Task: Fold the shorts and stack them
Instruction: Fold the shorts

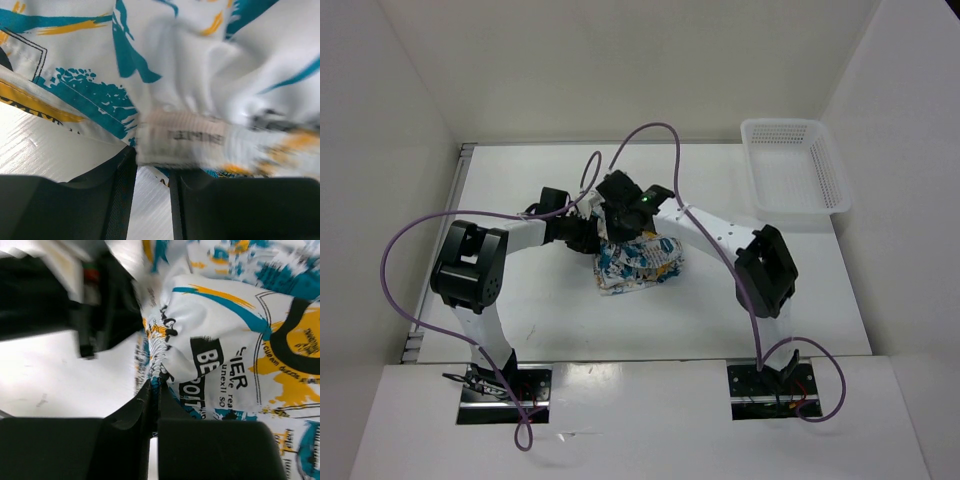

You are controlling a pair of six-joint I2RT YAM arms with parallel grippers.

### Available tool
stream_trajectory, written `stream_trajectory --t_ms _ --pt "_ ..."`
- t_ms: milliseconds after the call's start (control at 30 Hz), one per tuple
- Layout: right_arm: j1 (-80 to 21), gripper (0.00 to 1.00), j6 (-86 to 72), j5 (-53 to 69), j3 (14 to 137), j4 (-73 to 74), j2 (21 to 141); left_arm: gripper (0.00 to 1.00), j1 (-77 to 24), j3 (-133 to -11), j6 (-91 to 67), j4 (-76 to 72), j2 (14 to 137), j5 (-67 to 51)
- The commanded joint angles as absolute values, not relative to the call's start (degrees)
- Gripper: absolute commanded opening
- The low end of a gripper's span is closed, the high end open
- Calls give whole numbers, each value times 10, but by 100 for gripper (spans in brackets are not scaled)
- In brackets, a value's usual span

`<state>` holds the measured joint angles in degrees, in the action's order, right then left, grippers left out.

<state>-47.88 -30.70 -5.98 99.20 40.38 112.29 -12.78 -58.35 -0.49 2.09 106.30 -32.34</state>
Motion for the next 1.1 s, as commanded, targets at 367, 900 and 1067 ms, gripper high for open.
stream_trajectory --t_ms 367,900,1067 --pt "-484 80 -300 -56 956 362 1172 38 -121 -553 0 66 1035 -321" --pt "-490 13 -306 -112 933 354 1223 33 -100 -541 0 69 1038 -334" --pt "-490 1 -306 -124 957 368 1199 32 -95 -541 0 54 1049 -347"
